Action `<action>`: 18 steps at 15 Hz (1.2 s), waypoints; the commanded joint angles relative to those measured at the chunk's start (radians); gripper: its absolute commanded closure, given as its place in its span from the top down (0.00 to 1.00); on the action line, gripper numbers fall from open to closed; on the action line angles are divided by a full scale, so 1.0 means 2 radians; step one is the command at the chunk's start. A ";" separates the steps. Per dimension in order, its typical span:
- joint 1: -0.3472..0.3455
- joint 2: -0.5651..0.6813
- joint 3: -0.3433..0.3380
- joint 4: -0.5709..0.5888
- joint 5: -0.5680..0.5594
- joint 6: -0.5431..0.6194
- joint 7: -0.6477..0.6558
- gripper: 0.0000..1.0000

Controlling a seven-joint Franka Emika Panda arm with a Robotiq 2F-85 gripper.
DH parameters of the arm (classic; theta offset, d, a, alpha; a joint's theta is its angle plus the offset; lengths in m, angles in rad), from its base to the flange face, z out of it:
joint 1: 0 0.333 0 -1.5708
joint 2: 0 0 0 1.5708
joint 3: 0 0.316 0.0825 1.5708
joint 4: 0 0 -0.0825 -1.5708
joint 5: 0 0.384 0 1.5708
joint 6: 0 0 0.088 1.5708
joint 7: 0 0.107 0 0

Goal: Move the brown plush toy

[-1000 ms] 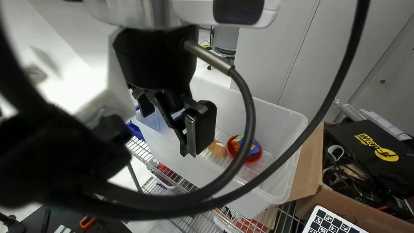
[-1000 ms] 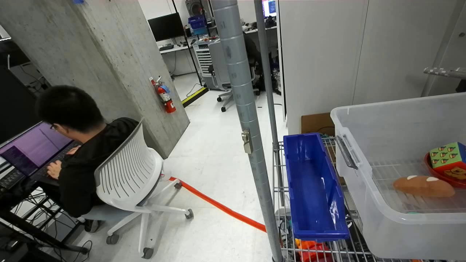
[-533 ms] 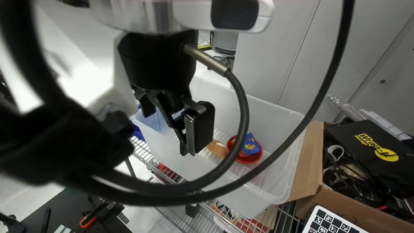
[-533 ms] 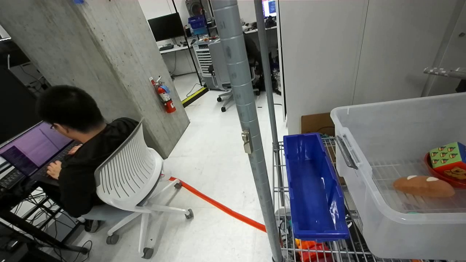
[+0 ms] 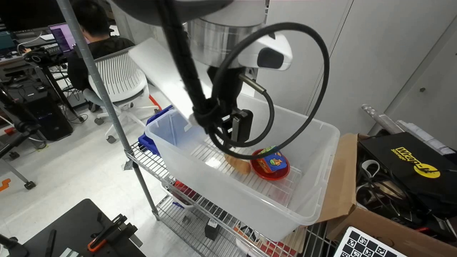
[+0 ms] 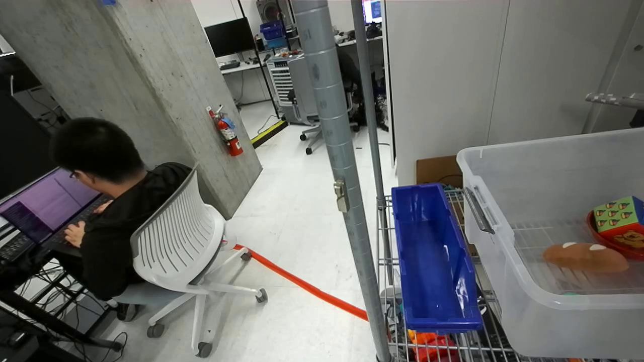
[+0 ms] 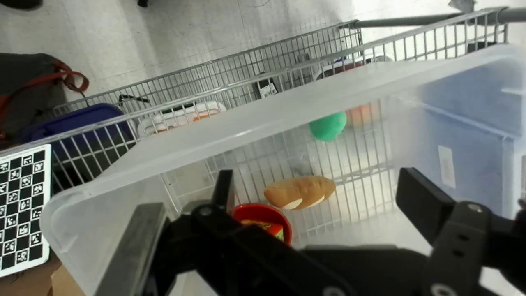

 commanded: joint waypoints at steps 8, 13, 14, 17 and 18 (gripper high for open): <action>0.004 0.285 0.018 0.249 -0.023 0.026 0.113 1.00; 0.010 0.380 0.014 0.333 -0.034 0.046 0.129 1.00; 0.012 0.396 0.013 0.348 -0.037 0.045 0.131 1.00; 0.019 0.444 0.008 0.386 -0.056 0.061 0.136 1.00; 0.021 0.458 0.006 0.398 -0.065 0.063 0.135 1.00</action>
